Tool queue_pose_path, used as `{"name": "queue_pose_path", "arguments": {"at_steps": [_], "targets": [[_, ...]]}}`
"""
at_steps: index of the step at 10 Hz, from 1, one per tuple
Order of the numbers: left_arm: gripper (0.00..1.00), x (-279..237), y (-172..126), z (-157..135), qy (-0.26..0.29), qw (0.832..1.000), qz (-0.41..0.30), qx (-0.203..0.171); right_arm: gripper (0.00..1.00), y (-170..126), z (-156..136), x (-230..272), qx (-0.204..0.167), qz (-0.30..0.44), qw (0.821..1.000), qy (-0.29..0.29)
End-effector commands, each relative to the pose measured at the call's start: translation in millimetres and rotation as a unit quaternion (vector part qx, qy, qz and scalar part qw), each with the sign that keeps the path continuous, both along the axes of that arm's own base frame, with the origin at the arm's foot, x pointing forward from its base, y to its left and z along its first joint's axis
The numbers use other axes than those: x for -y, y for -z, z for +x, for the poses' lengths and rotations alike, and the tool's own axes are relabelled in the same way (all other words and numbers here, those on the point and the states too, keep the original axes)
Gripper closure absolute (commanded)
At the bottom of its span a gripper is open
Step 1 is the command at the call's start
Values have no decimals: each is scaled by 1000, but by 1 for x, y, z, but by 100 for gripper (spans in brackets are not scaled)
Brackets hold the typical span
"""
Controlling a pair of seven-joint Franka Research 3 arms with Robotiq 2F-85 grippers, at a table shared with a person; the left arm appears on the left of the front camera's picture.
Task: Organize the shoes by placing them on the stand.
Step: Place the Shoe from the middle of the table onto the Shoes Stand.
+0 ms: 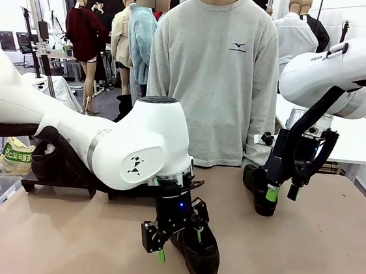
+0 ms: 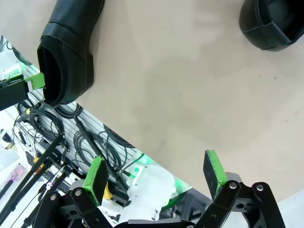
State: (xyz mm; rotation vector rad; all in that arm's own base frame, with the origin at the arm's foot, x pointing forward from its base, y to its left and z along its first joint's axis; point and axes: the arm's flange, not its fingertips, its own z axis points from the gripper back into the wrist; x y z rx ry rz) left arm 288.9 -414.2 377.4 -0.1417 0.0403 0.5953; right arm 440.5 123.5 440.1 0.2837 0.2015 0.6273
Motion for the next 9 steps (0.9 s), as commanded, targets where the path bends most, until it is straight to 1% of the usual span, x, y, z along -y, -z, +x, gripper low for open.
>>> {"name": "queue_pose_path", "arguments": {"at_steps": [1, 3, 5, 9], "targets": [[0, 14, 6, 4, -24, 999, 7, 20, 0, -1, -1, 0, -2, -5, 1000, -2], [0, 16, 14, 7, -27, 999, 10, 33, 0, -1, -1, 0, -2, -5, 1000, -2], [0, 17, 18, 9, -30, 999, 7, 35, 0, -1, -1, 0, -2, -5, 1000, -2], [0, 17, 26, 12, -30, 999, 8, 18, 0, -1, -1, 0, -2, -5, 1000, -2]]}}
